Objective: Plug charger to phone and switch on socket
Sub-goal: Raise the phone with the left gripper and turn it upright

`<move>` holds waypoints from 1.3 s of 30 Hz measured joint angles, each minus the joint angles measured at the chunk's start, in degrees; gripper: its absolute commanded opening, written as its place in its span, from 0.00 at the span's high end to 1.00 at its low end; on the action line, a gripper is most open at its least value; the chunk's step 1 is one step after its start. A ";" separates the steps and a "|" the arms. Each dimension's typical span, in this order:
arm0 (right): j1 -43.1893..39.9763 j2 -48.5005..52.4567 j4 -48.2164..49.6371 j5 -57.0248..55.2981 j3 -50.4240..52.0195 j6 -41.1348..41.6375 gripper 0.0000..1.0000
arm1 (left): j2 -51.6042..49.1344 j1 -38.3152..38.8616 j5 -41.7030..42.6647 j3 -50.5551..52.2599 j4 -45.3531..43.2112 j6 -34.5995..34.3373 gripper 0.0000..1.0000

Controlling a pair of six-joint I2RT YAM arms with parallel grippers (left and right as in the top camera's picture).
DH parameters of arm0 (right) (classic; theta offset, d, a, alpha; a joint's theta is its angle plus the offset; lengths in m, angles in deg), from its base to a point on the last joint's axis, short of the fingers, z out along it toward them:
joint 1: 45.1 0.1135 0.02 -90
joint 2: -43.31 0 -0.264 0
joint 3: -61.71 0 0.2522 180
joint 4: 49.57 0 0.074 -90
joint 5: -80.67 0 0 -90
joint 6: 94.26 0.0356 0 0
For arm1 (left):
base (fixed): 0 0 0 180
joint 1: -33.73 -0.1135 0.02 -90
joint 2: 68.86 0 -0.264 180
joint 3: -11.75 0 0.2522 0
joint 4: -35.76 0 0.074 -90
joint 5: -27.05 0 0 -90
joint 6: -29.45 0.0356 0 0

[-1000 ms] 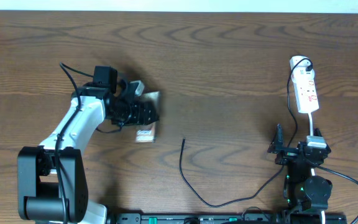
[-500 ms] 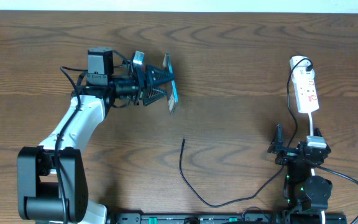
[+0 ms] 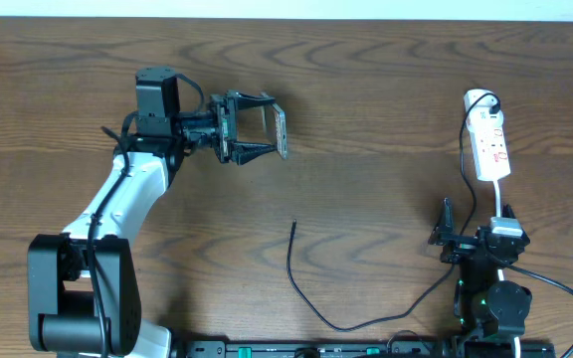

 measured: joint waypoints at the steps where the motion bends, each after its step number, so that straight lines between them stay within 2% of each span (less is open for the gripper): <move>1: 0.00 0.00 0.00 0.00 0.00 0.00 0.01 | 0.00 0.00 0.00 0.00 0.00 -1.49 0.93; 10: 0.00 0.00 0.00 0.00 0.00 0.00 0.01 | 0.00 0.00 0.00 0.00 -1.36 -7.26 0.93; 39: 0.00 0.00 0.00 -0.02 0.00 0.00 0.01 | 0.00 0.00 0.22 0.00 -1.33 -8.70 0.93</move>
